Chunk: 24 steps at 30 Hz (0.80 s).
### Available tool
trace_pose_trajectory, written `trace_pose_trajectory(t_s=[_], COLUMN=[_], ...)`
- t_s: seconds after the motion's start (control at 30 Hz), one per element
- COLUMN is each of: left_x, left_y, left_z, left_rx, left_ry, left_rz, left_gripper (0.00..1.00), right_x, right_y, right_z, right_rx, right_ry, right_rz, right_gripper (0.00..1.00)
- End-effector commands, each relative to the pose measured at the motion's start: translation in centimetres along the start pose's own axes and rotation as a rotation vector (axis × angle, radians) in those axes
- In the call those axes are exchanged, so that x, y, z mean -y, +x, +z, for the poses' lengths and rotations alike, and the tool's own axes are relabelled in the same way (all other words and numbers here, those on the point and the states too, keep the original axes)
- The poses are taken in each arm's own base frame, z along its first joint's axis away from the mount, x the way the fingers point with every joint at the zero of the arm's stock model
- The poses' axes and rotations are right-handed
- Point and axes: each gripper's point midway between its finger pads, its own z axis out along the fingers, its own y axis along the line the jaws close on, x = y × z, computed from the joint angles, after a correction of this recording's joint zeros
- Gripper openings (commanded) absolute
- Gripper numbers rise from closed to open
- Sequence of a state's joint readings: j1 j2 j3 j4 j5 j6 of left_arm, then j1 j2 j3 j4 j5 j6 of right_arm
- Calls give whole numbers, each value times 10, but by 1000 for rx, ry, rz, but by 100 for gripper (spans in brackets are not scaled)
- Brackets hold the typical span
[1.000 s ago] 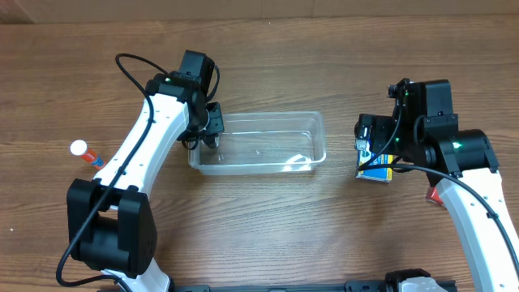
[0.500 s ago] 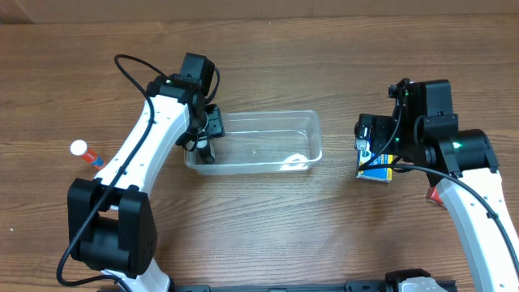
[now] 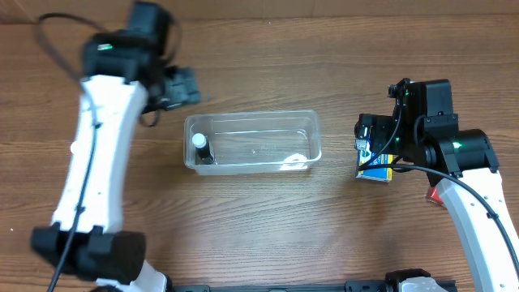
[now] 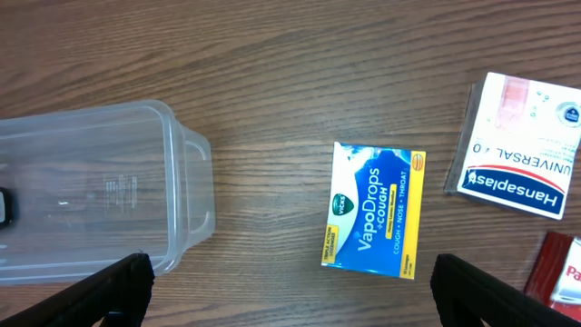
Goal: Pack container
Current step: 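Move the left gripper to the orange tube and grasp it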
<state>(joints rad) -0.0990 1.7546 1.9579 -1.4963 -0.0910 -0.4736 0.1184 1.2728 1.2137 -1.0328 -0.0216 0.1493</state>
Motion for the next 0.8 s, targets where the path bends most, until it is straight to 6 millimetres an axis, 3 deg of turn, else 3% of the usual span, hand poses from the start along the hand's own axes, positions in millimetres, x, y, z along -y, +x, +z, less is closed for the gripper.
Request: trace_pose_trajectory(t_s=[0.0,0.1,0.27,0.4,0.47,0.63,0.77], left_x=[-70,-130,-185,-205,-206,-202,-200], left_y=[-7,0,17,20,17,9,2], left_z=[-40,-35,13,61,84,122,138], left_rx=[91,41,-56,-106,-149,-196,-192], left_ry=[-41,-107,-157,-101,-74,-56,-56], left_rz=[-202,-353,-491,-485,-444,-416,-405], left_gripper=[100,100,100,100,100,100,100], right_x=[-2,-2,-2,-2,-2,-2,-2], right_y=[-12,-12,-11,-11,-11,-11,-11], right_z=[-10,-10,-10,-10,-10,-10,-10], right_rx=[44,44,43,42,42,41,41], right_ry=[-4,-4,-5,-8,-8,-8,-8], right_rz=[1,1,1,1,1,1,1], right_gripper=[100,100,100,100,100,100,100])
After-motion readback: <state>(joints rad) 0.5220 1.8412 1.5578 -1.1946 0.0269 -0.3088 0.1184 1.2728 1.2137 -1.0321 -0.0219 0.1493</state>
